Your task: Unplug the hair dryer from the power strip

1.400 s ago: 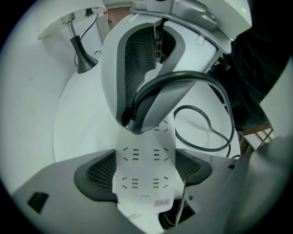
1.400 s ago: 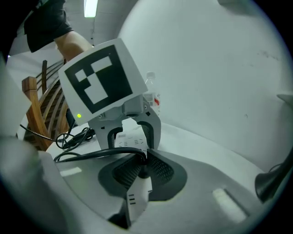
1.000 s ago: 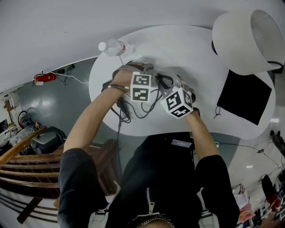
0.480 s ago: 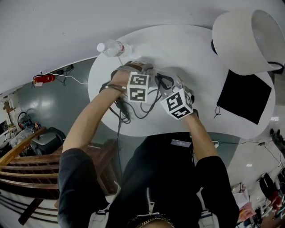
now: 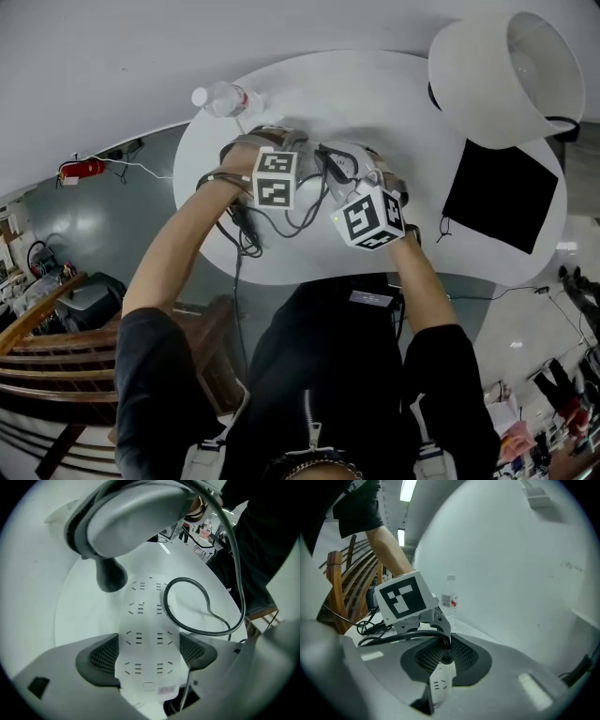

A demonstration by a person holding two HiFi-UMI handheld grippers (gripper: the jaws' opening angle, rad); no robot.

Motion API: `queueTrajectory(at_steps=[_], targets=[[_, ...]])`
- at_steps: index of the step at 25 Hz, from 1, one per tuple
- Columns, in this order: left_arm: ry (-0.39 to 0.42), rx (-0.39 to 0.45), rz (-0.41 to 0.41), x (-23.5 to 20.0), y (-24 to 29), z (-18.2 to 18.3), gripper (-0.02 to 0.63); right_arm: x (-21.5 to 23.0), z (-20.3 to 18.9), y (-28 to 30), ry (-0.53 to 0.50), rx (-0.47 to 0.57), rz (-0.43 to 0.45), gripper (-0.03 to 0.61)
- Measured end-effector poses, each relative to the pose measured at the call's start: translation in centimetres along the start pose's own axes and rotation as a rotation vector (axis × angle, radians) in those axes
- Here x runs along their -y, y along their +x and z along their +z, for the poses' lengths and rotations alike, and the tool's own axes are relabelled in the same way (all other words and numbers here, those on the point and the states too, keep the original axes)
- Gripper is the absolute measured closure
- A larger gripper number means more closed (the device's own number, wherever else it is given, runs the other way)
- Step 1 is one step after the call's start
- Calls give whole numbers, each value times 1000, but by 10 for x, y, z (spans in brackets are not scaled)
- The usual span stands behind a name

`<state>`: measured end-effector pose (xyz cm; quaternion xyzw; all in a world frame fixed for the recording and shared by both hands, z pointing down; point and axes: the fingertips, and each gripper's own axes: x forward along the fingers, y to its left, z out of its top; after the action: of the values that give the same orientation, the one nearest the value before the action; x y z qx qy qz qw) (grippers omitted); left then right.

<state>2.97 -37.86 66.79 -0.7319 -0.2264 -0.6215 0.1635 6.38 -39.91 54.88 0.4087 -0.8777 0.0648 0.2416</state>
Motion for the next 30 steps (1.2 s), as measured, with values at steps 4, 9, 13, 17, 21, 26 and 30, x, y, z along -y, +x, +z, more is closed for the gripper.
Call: queueTrajectory(at_steps=[4,9,13,17,21,26,30], targets=[[1,-12,0,0,1,2,227,-4,-7,-4,37,6,-8,535],[5,-6,7,0,-1,3,225,-7,-15,-7,66,-15,-9,535],[7,-12,23,-1,-3,0,225,-10,-22,-8,55,-35,-8,535],[-6,10,46,1,-9,3,225,-14,-24,-12,53,-48,-8,534],[-30,25,67,2,-19,2,225,-16,-19,-14,49,-49,-12,534],[-79,62,113,1,-31,-1,227,-20,-18,-17,38,-57,-25,534],[-111,88,152,3,-41,-2,227,-22,-16,-20,41,-56,-32,534]])
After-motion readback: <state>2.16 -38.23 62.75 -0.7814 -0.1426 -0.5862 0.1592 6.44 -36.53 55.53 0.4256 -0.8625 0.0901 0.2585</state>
